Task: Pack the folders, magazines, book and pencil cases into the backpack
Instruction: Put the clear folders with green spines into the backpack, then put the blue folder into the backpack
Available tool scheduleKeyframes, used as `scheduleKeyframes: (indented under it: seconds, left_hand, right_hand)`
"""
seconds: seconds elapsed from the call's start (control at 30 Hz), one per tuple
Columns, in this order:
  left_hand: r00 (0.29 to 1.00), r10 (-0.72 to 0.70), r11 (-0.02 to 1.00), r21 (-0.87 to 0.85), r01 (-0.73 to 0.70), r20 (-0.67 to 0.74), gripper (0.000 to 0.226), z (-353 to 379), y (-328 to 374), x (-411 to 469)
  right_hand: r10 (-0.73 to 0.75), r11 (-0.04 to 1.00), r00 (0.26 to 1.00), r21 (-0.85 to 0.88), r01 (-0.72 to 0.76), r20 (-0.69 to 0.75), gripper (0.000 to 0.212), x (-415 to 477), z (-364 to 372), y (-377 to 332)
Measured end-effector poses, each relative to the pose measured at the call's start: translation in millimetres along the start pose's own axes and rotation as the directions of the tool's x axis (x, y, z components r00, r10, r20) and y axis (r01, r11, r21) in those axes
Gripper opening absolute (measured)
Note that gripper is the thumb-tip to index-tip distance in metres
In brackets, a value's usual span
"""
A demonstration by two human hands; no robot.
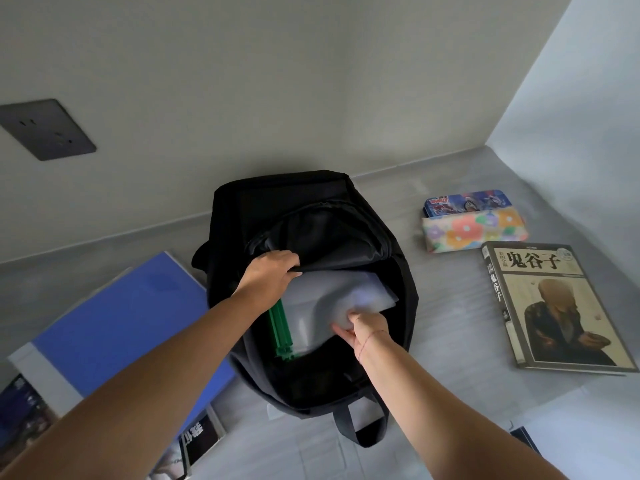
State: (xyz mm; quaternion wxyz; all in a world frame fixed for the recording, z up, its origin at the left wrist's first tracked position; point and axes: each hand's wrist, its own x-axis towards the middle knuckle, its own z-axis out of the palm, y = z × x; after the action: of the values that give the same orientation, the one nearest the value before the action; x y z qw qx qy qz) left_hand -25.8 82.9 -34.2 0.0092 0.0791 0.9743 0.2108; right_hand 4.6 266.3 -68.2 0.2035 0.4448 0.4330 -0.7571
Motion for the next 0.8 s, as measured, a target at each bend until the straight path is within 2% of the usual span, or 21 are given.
scheduleKeyframes:
  seconds: [0.1,0.17,0.27,0.3,0.37,0.43,0.47,0.57,0.63,0.7,0.8]
  left_hand:
    - [0.999,-0.041,0.999,-0.008,0.042,0.012,0.014,1.9,0.2,-1.1]
    - [0.998,-0.061,0.998,-0.023,0.061,-0.031,0.018,3.8,-0.5,-4.4]
    - [0.985,-0.090,0.995,-0.046,0.084,-0.150,0.033,3.3,-2.1,-16.8]
    - [0.975,-0.116,0.992,-0.063,0.106,-0.190,0.037,1.4,-2.8,-23.9]
    - [0.945,-0.195,0.979,-0.113,0.170,-0.263,0.039,-4.2,-6.6,-42.2]
    - [0.905,-0.280,0.959,-0.144,0.245,-0.320,0.037,-9.6,-16.4,-65.2]
    - [0.882,-0.317,0.948,-0.150,0.282,-0.347,0.036,-12.5,-23.5,-77.9]
    - [0.797,-0.461,0.887,-0.193,0.419,-0.390,0.034,-24.0,-49.3,-119.8]
    - [0.707,-0.580,0.815,-0.265,0.516,-0.405,0.033,-32.2,-68.0,-150.0]
    - [0.593,-0.696,0.717,-0.347,0.605,-0.405,0.034,-36.9,-86.3,-179.5]
    - [0.403,-0.842,0.535,-0.465,0.705,-0.359,0.038,-38.3,-107.7,-216.6]
  right_hand:
    - [-0.020,0.998,0.999,-0.054,0.018,-0.028,0.041,-0.4,-3.2,0.3]
    - [0.006,0.994,1.000,-0.112,-0.006,0.005,0.041,-9.8,-5.7,-2.9]
    - [-0.008,0.947,1.000,-0.322,0.017,0.029,0.048,-33.7,-9.6,-7.2]
    - [-0.070,0.897,0.998,-0.438,0.065,0.004,0.053,-44.7,-11.6,-5.2]
    - [-0.312,0.745,0.950,-0.614,0.261,0.025,0.061,-64.9,-16.4,4.1]
    - [-0.497,0.606,0.846,-0.619,0.499,0.194,0.058,-82.4,-16.1,16.2]
    - [-0.527,0.548,0.796,-0.596,0.586,0.298,0.053,-87.6,-10.8,22.8]
    - [-0.494,0.375,0.642,-0.522,0.766,0.586,0.039,-92.6,24.0,46.1]
    - [-0.416,0.317,0.559,-0.461,0.829,0.718,0.037,-94.4,55.4,64.9]
    - [-0.284,0.267,0.521,-0.456,0.849,0.805,0.040,-94.5,85.8,84.1]
    - [-0.065,0.207,0.531,-0.509,0.836,0.845,0.045,-89.6,126.5,109.3]
